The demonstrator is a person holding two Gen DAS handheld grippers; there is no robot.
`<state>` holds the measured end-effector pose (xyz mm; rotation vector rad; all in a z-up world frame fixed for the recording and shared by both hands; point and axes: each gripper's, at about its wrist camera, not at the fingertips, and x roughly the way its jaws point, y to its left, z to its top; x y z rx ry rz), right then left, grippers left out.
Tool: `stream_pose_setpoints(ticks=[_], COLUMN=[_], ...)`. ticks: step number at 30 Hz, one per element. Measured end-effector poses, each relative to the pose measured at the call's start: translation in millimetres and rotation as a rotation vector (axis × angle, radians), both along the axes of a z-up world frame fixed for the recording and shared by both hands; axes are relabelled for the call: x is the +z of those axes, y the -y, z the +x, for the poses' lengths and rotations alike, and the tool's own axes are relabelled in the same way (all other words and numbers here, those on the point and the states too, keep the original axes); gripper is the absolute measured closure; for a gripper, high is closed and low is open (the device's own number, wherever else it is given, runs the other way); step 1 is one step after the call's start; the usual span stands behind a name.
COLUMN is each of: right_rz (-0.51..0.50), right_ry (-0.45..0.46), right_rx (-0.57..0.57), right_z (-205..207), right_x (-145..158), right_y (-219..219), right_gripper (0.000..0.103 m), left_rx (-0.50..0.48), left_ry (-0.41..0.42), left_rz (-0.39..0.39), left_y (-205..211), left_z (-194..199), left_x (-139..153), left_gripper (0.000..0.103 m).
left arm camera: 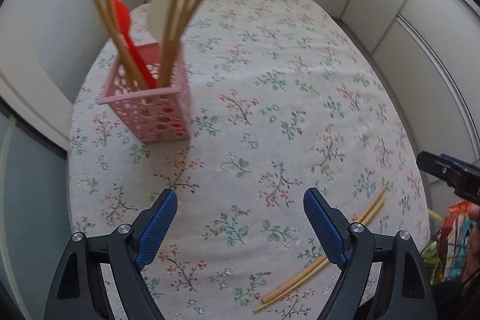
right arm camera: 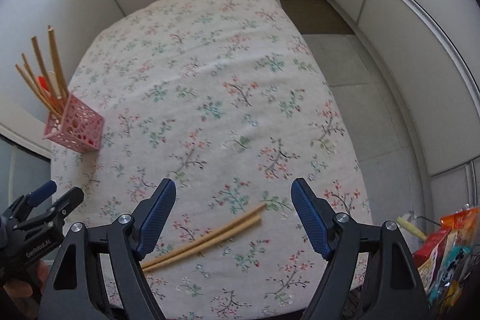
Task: Organize utensils
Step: 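Move both grippers back to the last loose chopsticks on the tablecloth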
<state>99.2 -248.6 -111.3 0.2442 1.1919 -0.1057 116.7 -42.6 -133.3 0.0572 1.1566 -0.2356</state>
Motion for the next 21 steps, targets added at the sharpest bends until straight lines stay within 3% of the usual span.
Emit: stream_pose_setpoints(ticks=[7,13,15,17,21], right_rz=[0.048,0.045,0.076,0.099,0.115], right_ry=[-0.148,-0.192,-0.199,-0.2,-0.192], right_rx=[-0.054,-0.025,-0.034,-0.055,-0.091], right_z=[-12,-21,-22,-23,-26], right_x=[-31,-45,-48,-50,-49], right_y=[33,43,50,57,69], right_gripper=[0.021,0.021,0.021,0.021,0.021], left_rx=[-0.198,-0.304,-0.34,-0.37,-0.406], left_ry=[-0.093,-0.155,-0.182,-0.213,-0.262], left_rz=[0.055,-0.015,-0.036,-0.045,-0.033], left_y=[56,80,88,97,110], left_z=[-11,-16,-18,-21,-22], left_x=[-31,-40,-44,-49,-61], left_gripper=[0.016,0.019,0.032,0.058,0.079])
